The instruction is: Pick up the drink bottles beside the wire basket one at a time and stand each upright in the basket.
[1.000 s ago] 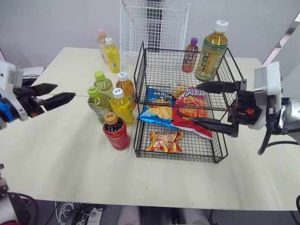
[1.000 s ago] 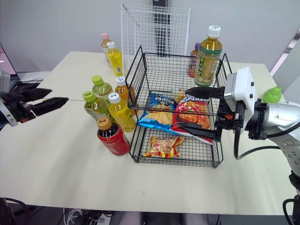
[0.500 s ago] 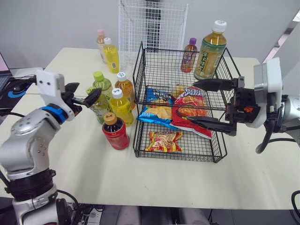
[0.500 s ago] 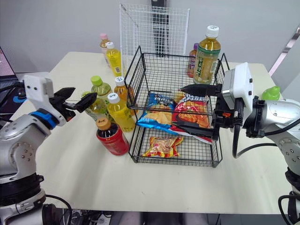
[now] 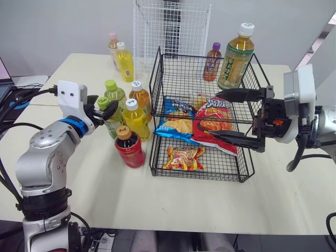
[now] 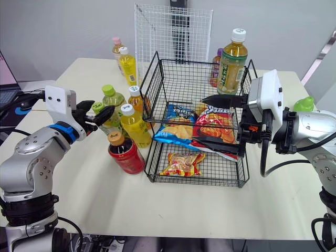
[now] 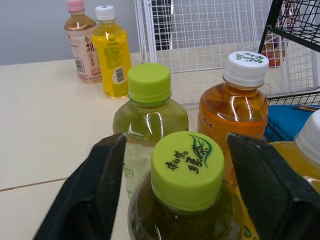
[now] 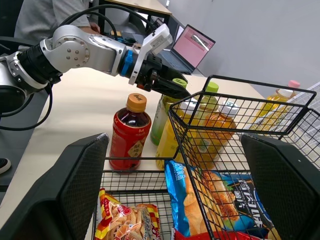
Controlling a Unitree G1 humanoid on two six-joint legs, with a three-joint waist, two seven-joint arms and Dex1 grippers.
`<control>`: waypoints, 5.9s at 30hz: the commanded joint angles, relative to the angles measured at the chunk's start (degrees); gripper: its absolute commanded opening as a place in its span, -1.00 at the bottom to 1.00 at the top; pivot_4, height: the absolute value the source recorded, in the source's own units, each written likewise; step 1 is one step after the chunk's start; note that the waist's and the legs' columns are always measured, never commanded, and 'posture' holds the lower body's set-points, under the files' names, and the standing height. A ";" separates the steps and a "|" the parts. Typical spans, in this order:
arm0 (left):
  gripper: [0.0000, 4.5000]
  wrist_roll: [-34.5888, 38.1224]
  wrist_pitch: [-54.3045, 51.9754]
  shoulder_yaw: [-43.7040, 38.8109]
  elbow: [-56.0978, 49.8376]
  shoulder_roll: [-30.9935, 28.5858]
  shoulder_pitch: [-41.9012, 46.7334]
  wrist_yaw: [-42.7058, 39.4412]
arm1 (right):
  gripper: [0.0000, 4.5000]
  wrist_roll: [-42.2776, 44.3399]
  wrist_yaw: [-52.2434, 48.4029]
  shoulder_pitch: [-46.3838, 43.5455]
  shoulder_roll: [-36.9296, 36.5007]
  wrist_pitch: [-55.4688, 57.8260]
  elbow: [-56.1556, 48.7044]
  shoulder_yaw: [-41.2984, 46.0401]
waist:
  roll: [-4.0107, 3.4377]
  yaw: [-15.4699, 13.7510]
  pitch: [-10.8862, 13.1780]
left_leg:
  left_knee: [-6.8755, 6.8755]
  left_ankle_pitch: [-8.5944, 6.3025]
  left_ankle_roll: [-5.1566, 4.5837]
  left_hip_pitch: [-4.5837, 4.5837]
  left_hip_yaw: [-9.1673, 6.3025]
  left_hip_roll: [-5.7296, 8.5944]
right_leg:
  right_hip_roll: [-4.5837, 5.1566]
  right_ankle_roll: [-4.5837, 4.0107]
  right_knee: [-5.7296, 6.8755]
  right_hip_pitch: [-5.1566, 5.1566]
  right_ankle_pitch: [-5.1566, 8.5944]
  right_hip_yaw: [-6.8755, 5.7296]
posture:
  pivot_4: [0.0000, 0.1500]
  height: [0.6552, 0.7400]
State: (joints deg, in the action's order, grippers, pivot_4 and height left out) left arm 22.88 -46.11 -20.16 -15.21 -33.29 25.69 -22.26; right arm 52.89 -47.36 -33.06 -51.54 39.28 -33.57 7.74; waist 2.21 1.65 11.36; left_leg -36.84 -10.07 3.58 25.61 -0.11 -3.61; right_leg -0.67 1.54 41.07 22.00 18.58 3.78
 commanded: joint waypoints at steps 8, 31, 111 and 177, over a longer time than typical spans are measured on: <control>-0.39 2.85 -1.07 -1.17 -3.63 -0.78 0.42 0.55 | 1.00 0.36 0.30 -0.39 -0.48 -0.51 -1.41 2.58 | 0.00 -0.03 0.00 | 0.00 0.00 0.00 0.00 0.00 0.01 | 0.00 0.00 -0.01 0.00 0.00 0.00 | 1.00 0.91; -0.39 12.93 -6.77 12.33 36.12 -20.90 63.33 -28.11 | 1.00 2.84 7.83 7.99 -2.82 2.44 -6.65 13.76 | 0.25 -0.72 0.17 | -0.01 0.00 -0.01 0.29 -0.04 0.01 | -0.10 0.17 -0.16 0.20 0.06 -0.08 | 1.00 0.91; 0.99 -6.41 18.41 2.40 35.36 -15.77 21.32 -28.49 | 1.00 5.76 15.28 8.23 -1.26 -1.11 -10.54 5.28 | 0.04 -0.37 0.08 | -0.10 -0.01 -0.02 0.28 -0.01 -0.03 | 0.01 0.04 0.02 0.20 -0.01 -0.04 | 1.00 0.91; -0.40 -8.10 15.41 17.32 63.18 -9.99 75.23 -39.32 | 1.00 14.50 23.33 18.46 -4.71 0.94 -17.83 17.37 | 0.25 -0.98 0.15 | -0.05 -0.01 -0.04 0.36 0.01 0.03 | -0.08 0.17 -0.13 0.24 -0.01 -0.02 | 1.00 0.91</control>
State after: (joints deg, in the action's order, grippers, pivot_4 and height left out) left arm 14.91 -32.30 -2.13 46.96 -43.05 96.25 -60.66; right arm 66.61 -25.41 -14.44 -55.86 41.64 -50.12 22.48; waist 2.46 0.67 11.51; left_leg -36.88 -10.08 3.54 25.99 -0.09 -3.57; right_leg -0.75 1.72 40.94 22.27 18.57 3.77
